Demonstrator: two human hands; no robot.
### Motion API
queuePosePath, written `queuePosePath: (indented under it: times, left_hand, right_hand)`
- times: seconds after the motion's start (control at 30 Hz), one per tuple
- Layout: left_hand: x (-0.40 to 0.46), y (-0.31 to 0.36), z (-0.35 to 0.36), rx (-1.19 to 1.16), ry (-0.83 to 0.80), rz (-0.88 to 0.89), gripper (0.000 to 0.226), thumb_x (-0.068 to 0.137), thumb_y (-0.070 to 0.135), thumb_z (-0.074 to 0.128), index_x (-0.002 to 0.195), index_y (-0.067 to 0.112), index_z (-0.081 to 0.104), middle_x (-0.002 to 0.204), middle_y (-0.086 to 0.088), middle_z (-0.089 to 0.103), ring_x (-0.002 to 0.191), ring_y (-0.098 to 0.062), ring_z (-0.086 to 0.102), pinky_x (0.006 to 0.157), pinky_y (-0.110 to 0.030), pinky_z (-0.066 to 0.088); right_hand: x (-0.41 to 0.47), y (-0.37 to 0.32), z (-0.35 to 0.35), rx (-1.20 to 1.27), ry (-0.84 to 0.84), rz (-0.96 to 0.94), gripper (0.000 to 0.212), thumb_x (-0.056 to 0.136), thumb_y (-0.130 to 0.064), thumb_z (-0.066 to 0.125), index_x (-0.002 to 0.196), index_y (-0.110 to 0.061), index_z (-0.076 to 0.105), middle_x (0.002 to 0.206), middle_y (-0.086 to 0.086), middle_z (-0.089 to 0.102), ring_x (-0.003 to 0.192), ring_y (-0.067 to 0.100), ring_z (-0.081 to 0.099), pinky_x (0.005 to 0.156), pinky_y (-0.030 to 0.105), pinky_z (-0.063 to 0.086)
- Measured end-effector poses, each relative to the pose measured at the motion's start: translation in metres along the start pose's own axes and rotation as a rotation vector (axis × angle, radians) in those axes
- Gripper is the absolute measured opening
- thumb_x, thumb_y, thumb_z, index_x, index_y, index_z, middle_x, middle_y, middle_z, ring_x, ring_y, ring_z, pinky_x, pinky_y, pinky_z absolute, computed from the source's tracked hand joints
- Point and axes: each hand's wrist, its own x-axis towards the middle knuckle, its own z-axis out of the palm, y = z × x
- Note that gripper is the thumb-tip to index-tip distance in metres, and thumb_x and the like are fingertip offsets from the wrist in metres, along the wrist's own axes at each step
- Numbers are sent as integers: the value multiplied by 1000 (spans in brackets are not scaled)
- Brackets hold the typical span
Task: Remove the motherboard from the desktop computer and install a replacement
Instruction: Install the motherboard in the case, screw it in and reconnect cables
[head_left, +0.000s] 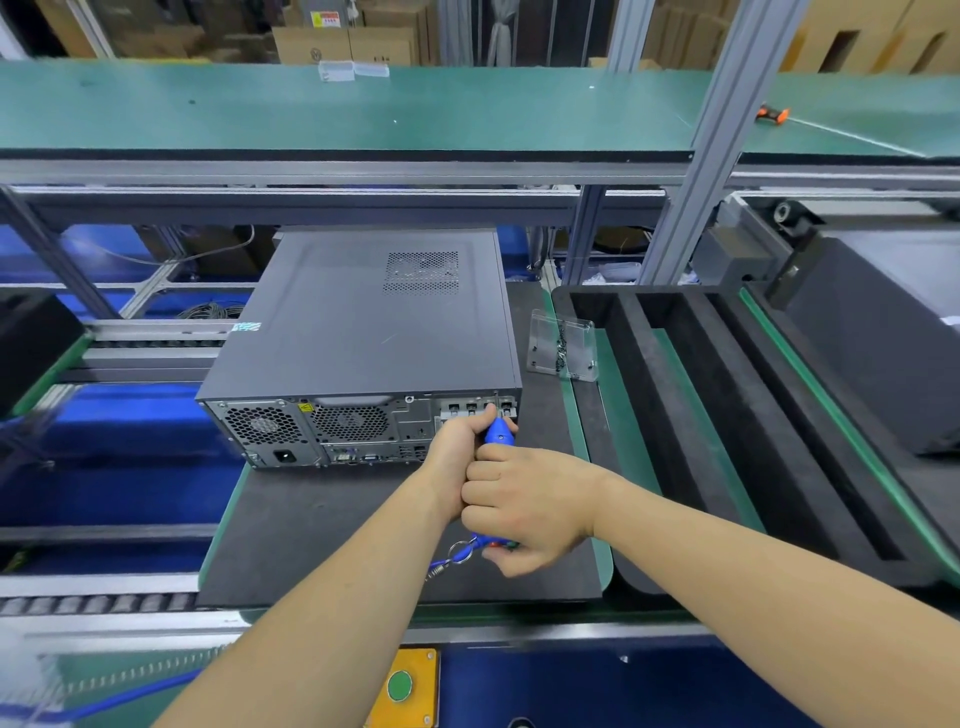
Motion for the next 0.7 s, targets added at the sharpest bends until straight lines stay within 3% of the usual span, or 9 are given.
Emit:
queuePosePath:
  times: [0.5,0.7]
  left_hand:
    - [2,5,3,42,35,1,40,101,36,51,73,10,62,57,0,52,46,-17,49,50,-27,40]
    - [4,12,3,-59,7,-4,43,95,29,45,64,8,65,52,-1,48,42,-19,46,49,-26,37]
  right_hand:
    - [-3,3,1,29,52,6,29,84,-35,59,79,-6,60,74,8,56,71,28,46,83,41,43]
    - [4,12,-10,33,60,-37,31,80,-38,67,75,-8,60,69,7,55,66,24,41,73,38,40]
